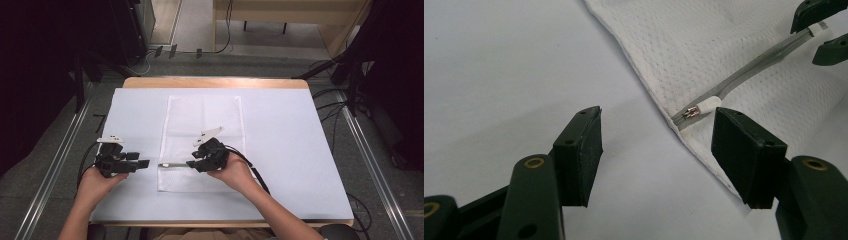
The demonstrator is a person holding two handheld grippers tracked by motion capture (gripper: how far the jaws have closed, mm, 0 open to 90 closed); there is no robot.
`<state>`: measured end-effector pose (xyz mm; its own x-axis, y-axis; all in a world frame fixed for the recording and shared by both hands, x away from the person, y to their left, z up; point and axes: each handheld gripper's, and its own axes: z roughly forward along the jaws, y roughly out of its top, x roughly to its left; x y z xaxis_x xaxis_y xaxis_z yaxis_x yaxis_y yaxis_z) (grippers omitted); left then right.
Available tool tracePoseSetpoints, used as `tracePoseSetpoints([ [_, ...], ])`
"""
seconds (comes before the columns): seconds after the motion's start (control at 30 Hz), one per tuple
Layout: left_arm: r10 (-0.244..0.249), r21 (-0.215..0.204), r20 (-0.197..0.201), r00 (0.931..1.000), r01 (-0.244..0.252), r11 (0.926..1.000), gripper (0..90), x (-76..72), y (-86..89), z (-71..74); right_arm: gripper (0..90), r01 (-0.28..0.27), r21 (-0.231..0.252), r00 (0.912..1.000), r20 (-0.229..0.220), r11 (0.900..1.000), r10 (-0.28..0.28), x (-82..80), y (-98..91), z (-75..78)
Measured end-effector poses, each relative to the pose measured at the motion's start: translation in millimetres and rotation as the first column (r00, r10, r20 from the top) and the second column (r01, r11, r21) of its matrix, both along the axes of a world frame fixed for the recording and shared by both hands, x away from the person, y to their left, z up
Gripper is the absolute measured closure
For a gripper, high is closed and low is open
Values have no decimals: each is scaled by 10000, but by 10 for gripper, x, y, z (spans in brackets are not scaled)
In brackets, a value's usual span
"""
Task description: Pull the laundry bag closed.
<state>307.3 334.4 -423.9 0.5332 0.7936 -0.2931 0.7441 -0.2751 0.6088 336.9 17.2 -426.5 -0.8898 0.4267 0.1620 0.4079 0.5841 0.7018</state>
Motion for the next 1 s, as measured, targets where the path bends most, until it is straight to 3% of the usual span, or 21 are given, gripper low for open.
tracePoseSetpoints([
  [0.3,-35,32,-12,10000,35,10000,375,5,-1,-3,648,-290,95,9995,-147,9995,292,11,171,-55],
  [1.0,-24,-46,96,10000,24,10000,377,5,8,1,771,-626,120,9927,-1022,9980,635,52,559,-255],
])
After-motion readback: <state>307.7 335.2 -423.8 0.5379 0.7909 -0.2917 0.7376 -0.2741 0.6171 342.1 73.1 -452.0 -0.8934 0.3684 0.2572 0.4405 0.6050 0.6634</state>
